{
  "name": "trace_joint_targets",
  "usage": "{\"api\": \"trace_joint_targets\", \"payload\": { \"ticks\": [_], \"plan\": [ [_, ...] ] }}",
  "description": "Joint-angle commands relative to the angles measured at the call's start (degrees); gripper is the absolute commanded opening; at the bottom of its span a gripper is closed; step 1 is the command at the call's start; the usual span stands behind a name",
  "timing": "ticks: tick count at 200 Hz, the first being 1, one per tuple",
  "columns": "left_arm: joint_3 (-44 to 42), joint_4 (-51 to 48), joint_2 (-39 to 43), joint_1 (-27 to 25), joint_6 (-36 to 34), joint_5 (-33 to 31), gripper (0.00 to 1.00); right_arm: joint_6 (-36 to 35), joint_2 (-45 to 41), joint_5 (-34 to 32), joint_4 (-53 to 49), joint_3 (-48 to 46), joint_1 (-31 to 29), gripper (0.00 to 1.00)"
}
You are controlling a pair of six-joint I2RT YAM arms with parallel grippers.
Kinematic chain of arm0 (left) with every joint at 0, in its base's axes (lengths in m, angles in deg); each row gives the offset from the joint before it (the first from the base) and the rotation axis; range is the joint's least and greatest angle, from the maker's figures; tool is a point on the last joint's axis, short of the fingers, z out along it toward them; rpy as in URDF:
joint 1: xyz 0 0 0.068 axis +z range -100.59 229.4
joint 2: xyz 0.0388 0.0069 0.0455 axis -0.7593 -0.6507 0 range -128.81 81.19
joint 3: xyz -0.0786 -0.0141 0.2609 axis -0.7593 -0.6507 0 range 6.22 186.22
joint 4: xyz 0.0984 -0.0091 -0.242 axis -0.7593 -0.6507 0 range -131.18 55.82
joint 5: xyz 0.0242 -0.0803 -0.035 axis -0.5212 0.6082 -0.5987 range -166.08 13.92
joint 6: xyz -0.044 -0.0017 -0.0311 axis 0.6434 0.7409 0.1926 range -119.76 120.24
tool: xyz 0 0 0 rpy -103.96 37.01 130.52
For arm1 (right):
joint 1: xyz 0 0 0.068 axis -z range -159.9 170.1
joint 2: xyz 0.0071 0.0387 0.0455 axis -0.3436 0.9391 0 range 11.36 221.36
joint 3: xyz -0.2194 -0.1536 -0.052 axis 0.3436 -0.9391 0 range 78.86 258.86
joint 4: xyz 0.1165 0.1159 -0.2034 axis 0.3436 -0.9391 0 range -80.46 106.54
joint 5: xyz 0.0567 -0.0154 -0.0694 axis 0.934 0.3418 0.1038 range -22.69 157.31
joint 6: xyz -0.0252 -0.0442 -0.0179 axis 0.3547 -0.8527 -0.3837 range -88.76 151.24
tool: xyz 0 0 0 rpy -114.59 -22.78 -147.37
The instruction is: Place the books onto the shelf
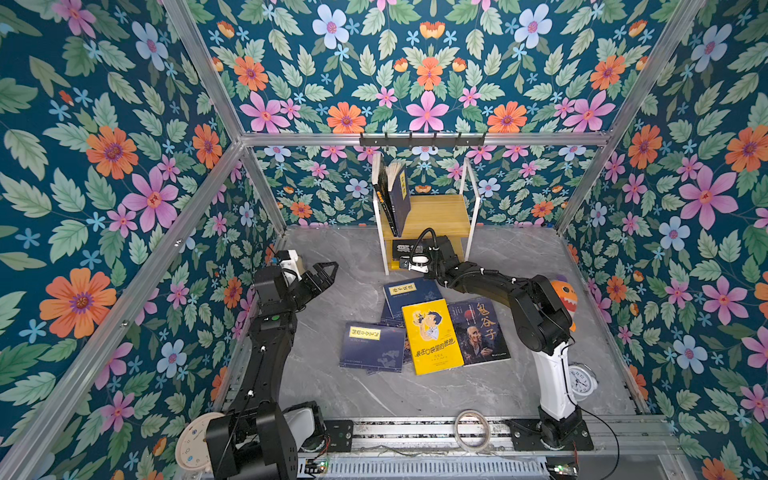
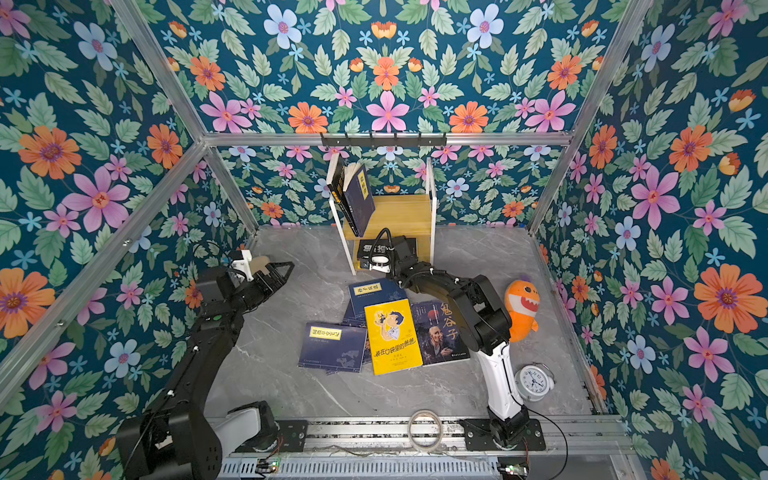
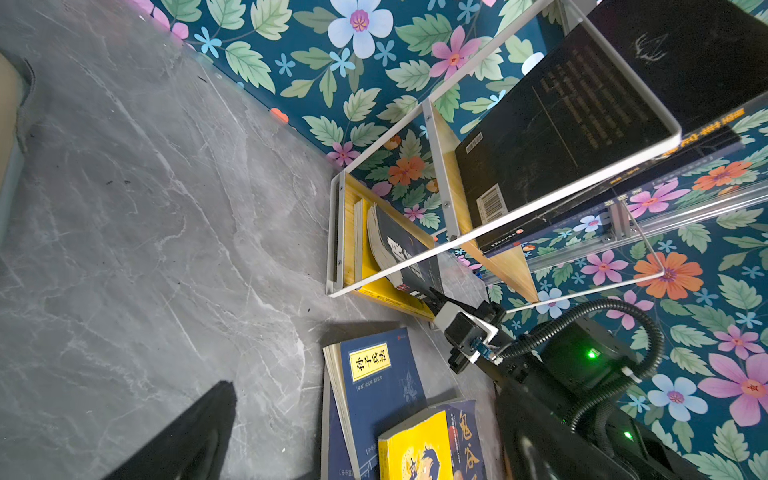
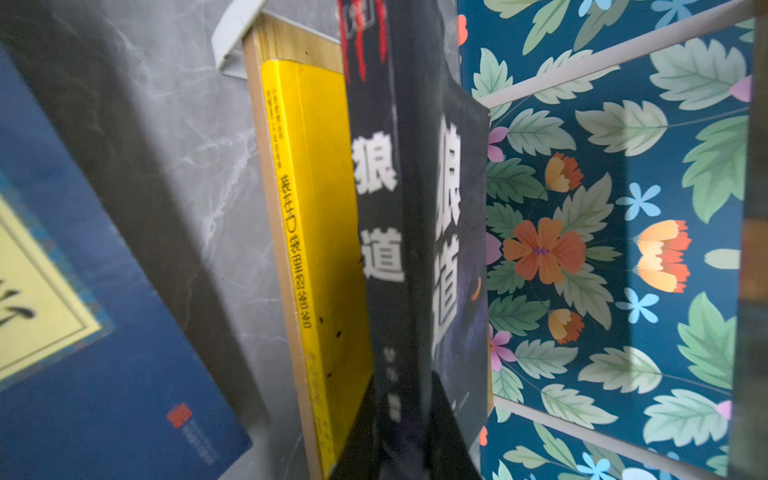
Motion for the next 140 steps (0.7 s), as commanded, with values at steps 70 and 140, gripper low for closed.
{"api": "trace_joint_targets", "payload": {
  "ticks": [70,140],
  "plan": [
    [-0.1,0.97,0.18,-0.03,-1.39,-0.19,1.0,1.14,1.29,2.86,-3.26,2.37,-0.45,0.05],
    [-0.19,0.97,0.18,-0.02,-1.47,-0.45,1.0,2.64,-2.09,5.66,-8.68,2.37,-0.35,0.51]
  ]
}}
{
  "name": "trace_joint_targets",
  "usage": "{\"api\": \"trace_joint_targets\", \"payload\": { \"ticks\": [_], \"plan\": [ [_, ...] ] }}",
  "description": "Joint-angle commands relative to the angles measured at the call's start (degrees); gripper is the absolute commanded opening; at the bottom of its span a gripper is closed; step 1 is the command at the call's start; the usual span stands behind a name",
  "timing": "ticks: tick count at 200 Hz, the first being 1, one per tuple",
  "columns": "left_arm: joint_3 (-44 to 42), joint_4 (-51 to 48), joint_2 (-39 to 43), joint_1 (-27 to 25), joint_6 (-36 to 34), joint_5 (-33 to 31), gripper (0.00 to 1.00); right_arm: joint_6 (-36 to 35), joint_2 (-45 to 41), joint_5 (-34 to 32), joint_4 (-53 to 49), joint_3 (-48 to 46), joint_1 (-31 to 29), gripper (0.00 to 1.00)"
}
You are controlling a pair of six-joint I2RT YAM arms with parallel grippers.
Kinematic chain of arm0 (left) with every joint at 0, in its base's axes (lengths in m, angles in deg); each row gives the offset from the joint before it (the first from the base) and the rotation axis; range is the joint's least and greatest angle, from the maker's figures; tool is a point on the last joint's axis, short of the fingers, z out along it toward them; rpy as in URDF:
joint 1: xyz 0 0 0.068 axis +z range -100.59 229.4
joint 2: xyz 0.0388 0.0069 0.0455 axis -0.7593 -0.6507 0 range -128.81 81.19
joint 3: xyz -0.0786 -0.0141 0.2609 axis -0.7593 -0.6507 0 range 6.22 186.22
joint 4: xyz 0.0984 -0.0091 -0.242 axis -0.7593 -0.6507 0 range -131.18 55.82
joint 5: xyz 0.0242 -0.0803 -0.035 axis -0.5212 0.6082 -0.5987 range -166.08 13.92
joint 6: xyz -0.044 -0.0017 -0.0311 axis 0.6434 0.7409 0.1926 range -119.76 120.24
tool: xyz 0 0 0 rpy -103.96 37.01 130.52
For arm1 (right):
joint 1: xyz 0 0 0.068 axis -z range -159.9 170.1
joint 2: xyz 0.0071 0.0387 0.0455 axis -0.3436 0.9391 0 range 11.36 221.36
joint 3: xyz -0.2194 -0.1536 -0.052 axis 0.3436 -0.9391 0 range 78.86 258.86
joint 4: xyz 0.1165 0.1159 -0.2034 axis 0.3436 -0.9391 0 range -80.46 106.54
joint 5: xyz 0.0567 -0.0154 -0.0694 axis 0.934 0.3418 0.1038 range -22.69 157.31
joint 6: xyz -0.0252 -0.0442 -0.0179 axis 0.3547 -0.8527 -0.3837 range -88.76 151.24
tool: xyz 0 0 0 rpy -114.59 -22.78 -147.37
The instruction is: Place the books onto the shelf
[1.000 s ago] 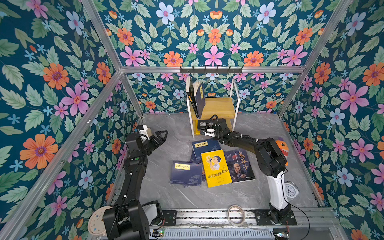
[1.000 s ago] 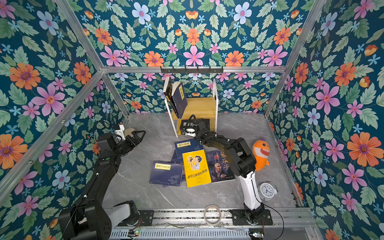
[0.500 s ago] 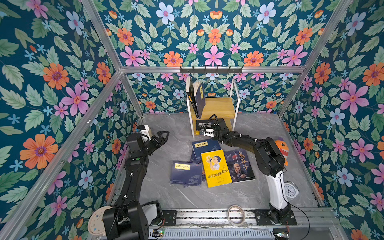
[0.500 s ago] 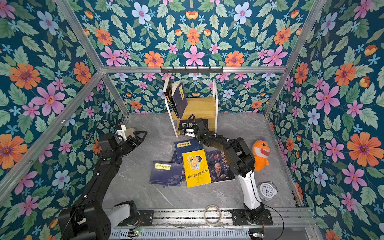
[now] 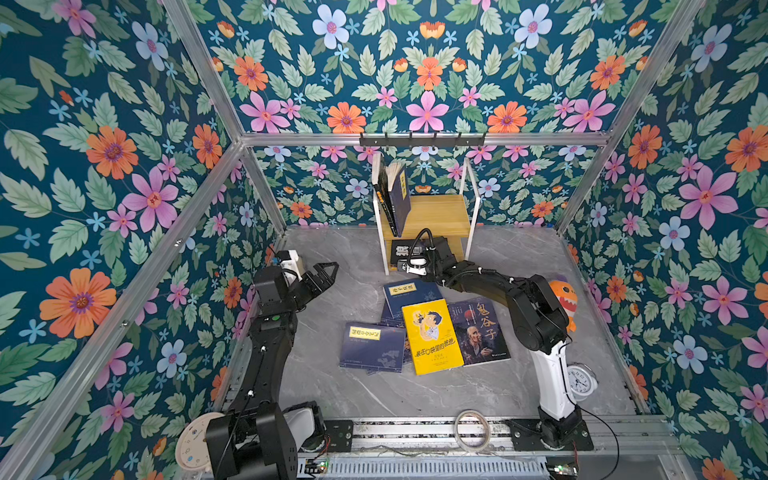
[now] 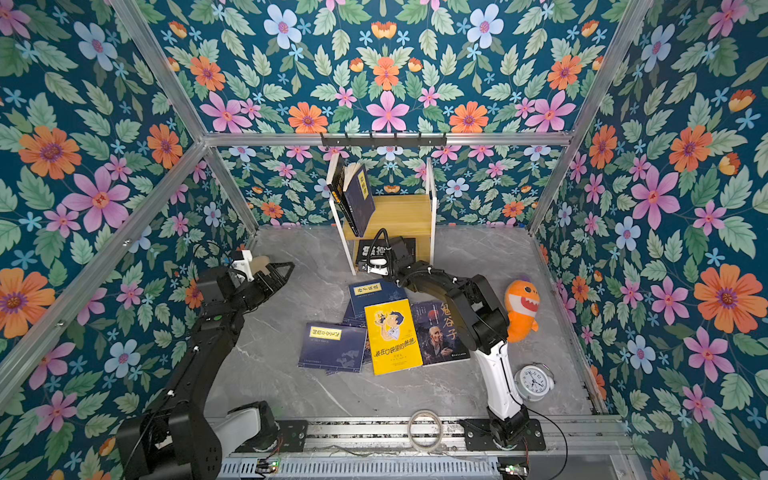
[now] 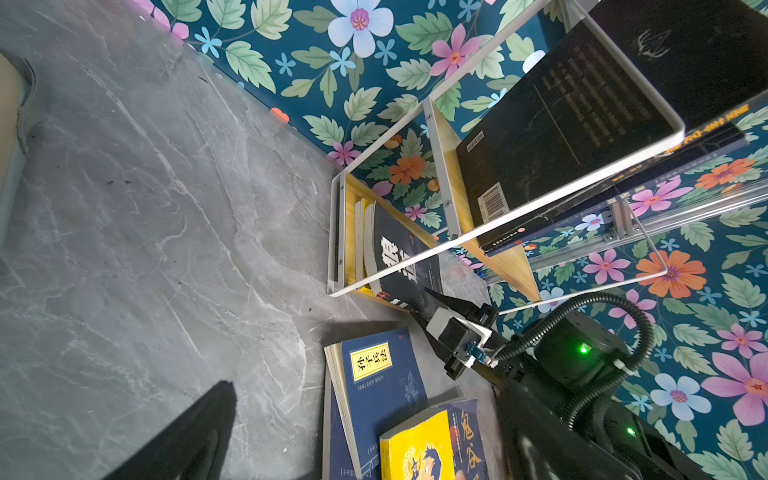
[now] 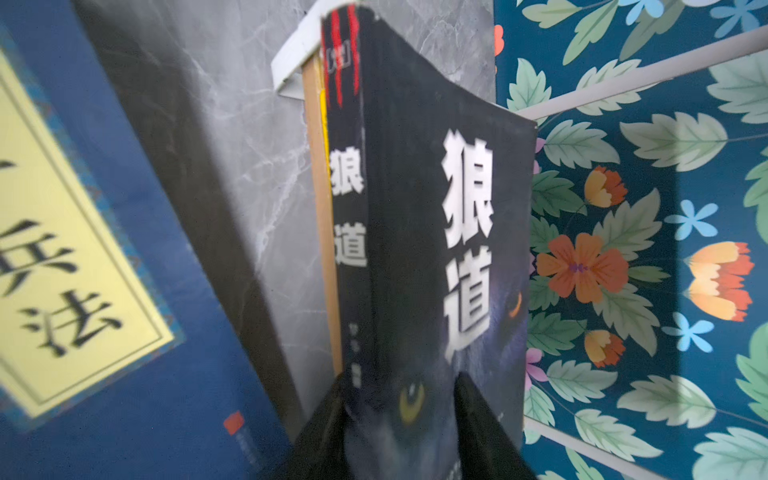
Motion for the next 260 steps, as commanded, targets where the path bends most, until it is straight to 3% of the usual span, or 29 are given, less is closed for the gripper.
{"api": "trace_joint_targets", "payload": {
  "ticks": [1,36,69,191,260],
  "plan": [
    [-0.08,0.97,0.13,0.02,-1.22,-0.17,1.0,1.57,-2.38,2.97,-3.19,0.22,0.12,0.52],
    [0.08,1.03,0.02,0.0,-1.13,-0.13,1.0,6.48,-5.19,11.23,-12.17,1.05,1.99,0.67],
    [0.07,1.13,-0.1,-0.07,-0.87,-0.13,1.0,7.31,-4.74,12.42,-13.91,1.35,3.06,0.68],
    [0.14,0.7,-0.2,0.0,-1.22,-0.39,1.0,8.74,1.05,9.56,-13.81,6.69,4.03,0.46],
    [0.1,0.66,-0.05,-0.02,-1.49,-0.48,1.0,8.3,2.86,9.71,-14.24,8.58,4.16,0.4]
  ]
}}
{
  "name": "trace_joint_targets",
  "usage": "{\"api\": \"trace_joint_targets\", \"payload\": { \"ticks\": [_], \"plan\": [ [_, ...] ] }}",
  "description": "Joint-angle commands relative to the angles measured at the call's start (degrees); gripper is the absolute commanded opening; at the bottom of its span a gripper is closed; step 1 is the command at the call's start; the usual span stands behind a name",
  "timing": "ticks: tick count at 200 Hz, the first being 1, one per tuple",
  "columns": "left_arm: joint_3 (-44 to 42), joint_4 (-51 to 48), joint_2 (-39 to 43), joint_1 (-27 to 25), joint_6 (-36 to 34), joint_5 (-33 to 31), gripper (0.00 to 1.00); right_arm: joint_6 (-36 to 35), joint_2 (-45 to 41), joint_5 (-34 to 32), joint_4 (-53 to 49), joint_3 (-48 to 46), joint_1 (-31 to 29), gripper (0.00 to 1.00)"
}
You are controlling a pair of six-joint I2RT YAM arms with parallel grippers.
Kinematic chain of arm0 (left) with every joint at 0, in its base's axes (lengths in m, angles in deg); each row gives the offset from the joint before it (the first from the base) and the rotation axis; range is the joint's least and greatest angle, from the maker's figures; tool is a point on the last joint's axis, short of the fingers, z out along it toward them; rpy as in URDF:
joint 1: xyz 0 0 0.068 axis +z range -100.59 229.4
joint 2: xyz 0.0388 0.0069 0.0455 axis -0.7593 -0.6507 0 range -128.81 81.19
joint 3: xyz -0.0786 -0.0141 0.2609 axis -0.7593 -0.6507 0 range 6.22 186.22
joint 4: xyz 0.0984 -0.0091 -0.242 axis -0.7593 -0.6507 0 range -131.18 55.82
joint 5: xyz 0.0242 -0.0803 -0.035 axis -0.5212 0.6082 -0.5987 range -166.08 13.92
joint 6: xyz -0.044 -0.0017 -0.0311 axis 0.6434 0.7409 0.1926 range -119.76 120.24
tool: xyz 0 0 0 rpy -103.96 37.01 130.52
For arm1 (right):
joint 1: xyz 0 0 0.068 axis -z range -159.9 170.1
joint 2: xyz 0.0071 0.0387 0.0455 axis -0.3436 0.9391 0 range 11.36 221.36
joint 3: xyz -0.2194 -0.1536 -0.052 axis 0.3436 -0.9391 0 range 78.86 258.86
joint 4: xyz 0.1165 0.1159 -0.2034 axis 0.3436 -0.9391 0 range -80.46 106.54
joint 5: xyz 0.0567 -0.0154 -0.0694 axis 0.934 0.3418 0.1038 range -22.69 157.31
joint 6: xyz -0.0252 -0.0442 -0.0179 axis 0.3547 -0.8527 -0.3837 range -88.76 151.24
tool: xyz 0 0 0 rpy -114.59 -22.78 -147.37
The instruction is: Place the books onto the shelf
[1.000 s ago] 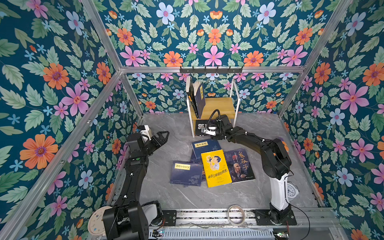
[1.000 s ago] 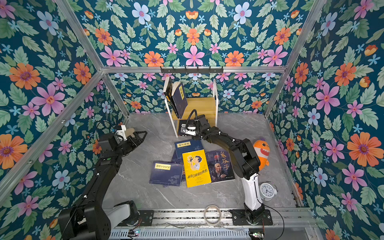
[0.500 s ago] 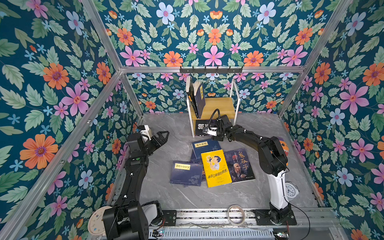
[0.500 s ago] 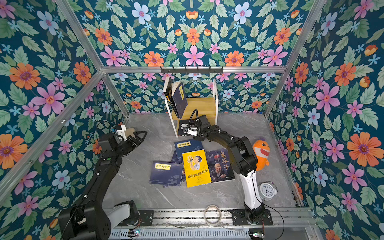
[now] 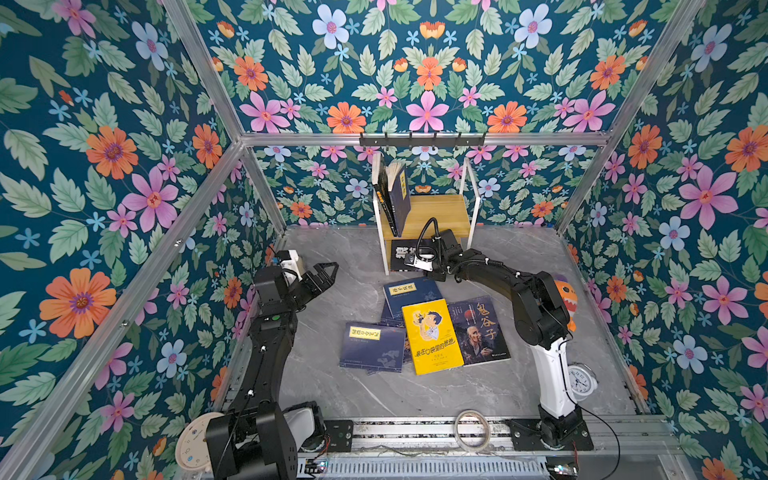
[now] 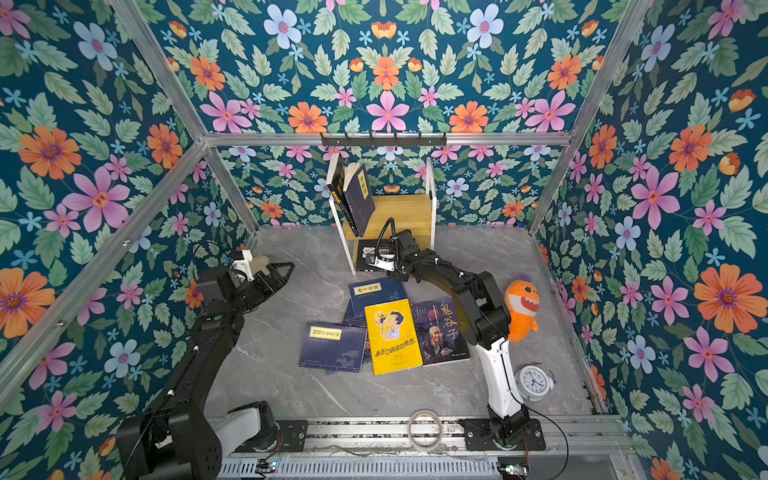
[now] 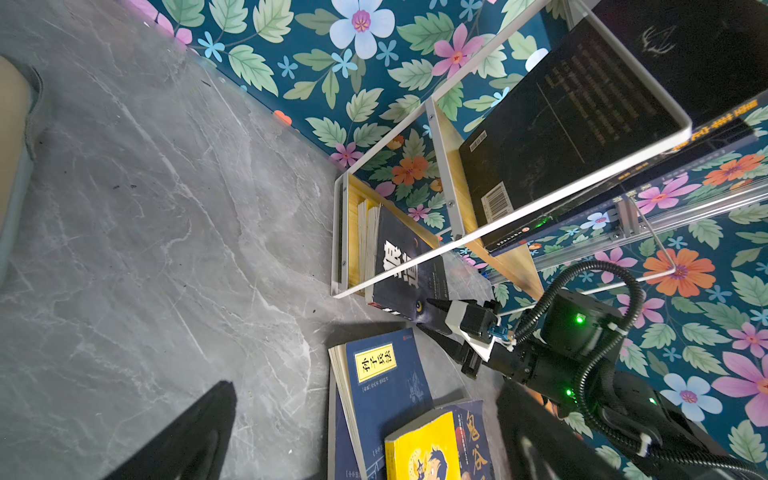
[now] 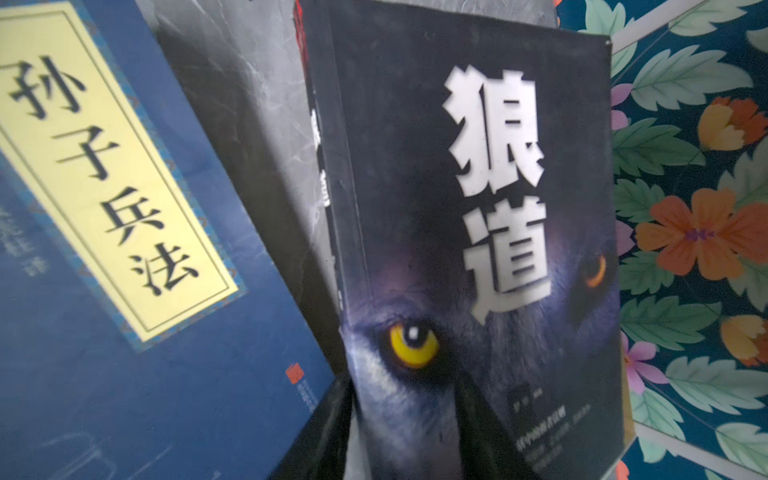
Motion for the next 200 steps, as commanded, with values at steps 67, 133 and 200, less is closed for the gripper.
{"api": "trace_joint_targets", "payload": {
  "ticks": [67,133,200],
  "plan": [
    [-0.07,0.61,0.23,0.04,-0.63,-0.09,1.0,-0.51,0.82,1.51,0.23,2.19,1.08,0.34],
    [-0.11,0.57,0.26,-0.02,-0.63,-0.13,1.0,0.66,1.7,3.01,-0.13,3.39,1.33,0.33],
    [-0.12,0.8,-0.12,-0.04,-0.46,-0.13,1.0,5.69,1.34,7.42,-0.17,4.89,-0.15,0.51]
  ]
}}
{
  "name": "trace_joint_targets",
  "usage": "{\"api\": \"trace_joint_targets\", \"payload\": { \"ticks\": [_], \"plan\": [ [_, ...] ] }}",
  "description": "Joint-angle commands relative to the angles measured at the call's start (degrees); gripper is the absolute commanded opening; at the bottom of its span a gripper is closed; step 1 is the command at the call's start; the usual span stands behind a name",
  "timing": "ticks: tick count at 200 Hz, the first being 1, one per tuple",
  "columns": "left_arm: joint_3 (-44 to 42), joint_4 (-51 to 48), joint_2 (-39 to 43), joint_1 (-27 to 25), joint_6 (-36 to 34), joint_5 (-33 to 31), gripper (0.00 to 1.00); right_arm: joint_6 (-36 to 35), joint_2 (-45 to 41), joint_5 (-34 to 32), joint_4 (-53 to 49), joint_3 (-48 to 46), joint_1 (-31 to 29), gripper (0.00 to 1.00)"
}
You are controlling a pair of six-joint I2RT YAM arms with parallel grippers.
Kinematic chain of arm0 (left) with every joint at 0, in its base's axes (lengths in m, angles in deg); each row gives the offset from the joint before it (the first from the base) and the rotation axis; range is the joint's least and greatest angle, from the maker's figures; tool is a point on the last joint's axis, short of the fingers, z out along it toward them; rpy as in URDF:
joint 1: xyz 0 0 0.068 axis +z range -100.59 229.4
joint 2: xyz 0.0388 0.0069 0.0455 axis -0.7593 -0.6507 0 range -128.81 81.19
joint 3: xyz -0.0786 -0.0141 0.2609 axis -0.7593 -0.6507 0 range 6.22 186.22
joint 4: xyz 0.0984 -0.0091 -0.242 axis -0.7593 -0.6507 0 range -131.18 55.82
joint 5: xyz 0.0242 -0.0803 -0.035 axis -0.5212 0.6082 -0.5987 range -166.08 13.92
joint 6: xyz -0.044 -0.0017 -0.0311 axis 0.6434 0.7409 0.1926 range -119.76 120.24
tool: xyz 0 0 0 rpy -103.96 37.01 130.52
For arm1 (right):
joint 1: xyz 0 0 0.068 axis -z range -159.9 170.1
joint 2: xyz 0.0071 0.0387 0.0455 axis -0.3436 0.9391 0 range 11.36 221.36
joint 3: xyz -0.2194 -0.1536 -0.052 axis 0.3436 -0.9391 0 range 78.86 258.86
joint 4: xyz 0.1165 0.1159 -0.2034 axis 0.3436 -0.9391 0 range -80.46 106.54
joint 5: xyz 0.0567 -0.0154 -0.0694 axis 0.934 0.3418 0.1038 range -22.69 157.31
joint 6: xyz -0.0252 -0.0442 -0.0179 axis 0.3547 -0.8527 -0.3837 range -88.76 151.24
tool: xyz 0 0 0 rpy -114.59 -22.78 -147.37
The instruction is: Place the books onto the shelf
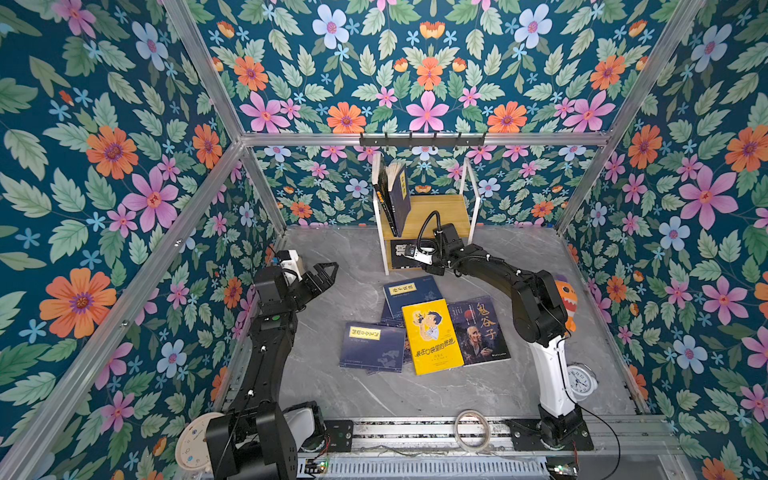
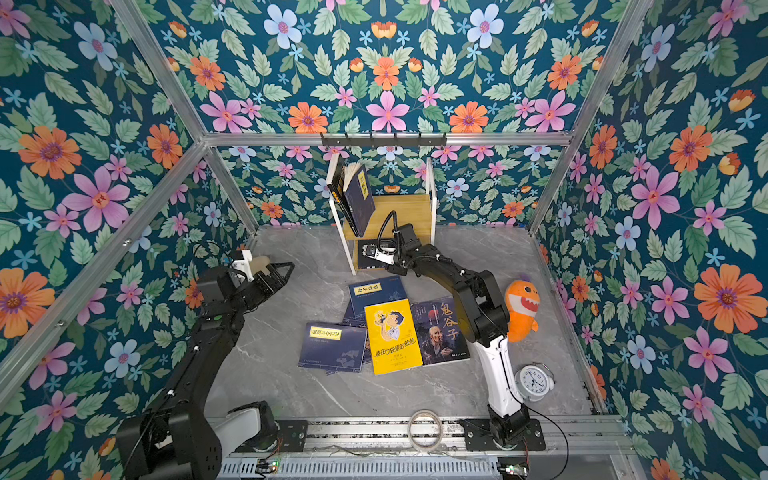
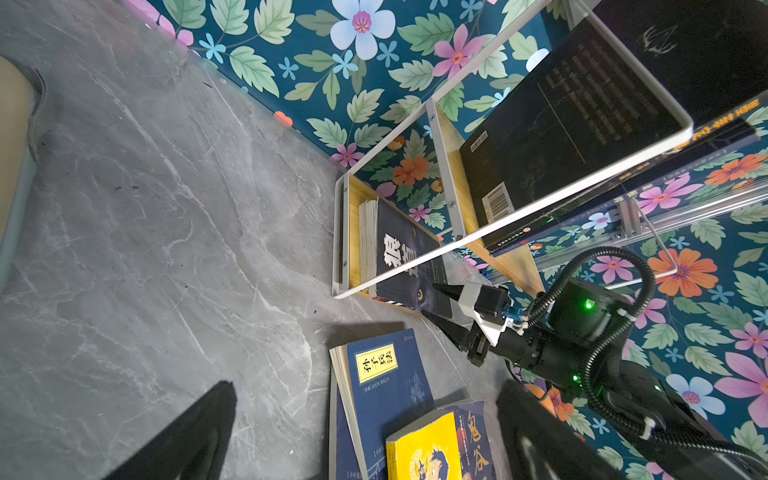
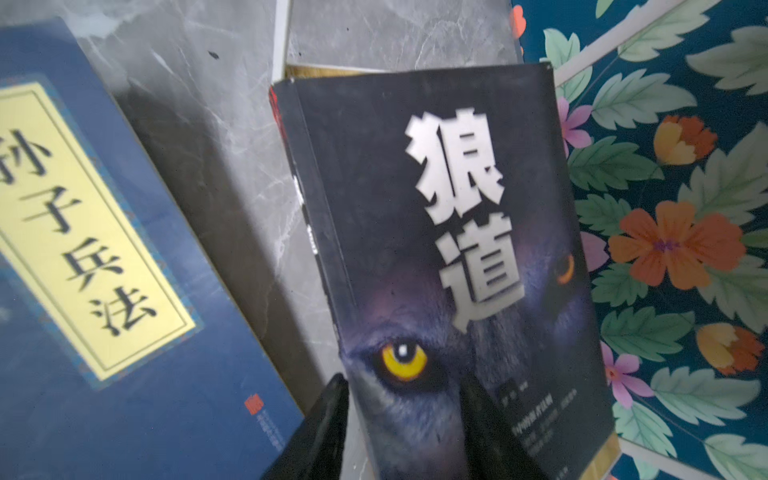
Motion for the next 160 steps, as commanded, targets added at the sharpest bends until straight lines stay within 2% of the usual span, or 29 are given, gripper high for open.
{"api": "trace_joint_targets", "payload": {
  "ticks": [1,39,160],
  "plan": [
    [-0.12,0.79,-0.11,-0.04,-0.24,0.04,1.0,3.26,-0.31,3.52,-0.13,0.66,-0.75,0.51],
    [-0.1,0.88,-0.25,-0.05,-0.19,0.13,1.0,5.23,0.33,4.62,0.8,1.3,-2.4,0.58],
    [-0.3,0.88,0.06,-0.06,-0.37,0.05,1.0,7.18,4.14,0.52,4.46,4.38,-3.7,0.55]
  ]
}}
